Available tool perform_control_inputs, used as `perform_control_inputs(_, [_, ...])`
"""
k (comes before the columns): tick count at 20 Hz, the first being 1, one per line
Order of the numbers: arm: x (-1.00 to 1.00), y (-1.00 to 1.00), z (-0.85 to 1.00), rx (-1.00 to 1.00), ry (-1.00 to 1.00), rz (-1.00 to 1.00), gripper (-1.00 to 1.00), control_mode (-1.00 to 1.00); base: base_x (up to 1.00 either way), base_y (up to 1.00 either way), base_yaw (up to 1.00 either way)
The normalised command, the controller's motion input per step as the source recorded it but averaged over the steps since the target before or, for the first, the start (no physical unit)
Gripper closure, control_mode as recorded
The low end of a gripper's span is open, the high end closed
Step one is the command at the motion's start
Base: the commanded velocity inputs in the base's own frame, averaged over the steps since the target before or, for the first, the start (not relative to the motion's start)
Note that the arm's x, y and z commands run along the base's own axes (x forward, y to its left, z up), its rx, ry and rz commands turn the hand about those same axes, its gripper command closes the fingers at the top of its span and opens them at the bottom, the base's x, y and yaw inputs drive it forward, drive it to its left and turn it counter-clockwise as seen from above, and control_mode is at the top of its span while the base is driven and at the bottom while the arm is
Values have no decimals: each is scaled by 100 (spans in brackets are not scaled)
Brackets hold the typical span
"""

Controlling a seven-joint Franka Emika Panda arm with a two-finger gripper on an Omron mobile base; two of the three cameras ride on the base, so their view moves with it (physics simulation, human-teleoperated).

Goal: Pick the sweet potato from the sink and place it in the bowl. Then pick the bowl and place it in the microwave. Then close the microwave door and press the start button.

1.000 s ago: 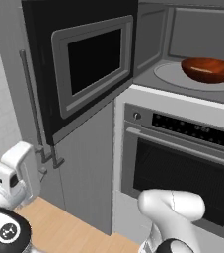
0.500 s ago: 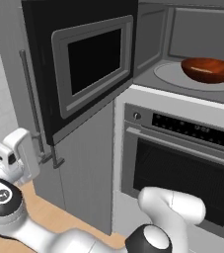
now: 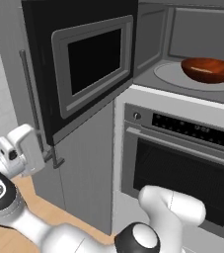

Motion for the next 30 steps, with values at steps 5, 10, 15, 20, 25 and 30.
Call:
perform_control_inputs(5, [8, -31, 33, 0, -3, -7, -100, -100, 0, 0, 0])
perform_control_inputs(10, [0, -41, 28, 0, -1, -1, -100, -100, 0, 0, 0])
perform_control_inputs(15, [-3, -49, 15, 1, -1, 0, -100, -100, 0, 0, 0])
perform_control_inputs(20, [-33, -70, 24, 2, -8, 0, -100, -100, 0, 0, 0])
perform_control_inputs(25, [-35, -67, 28, 4, -10, 2, -100, -100, 0, 0, 0])
perform_control_inputs(30, [-63, -67, 22, 7, -6, 3, -100, -100, 0, 0, 0])
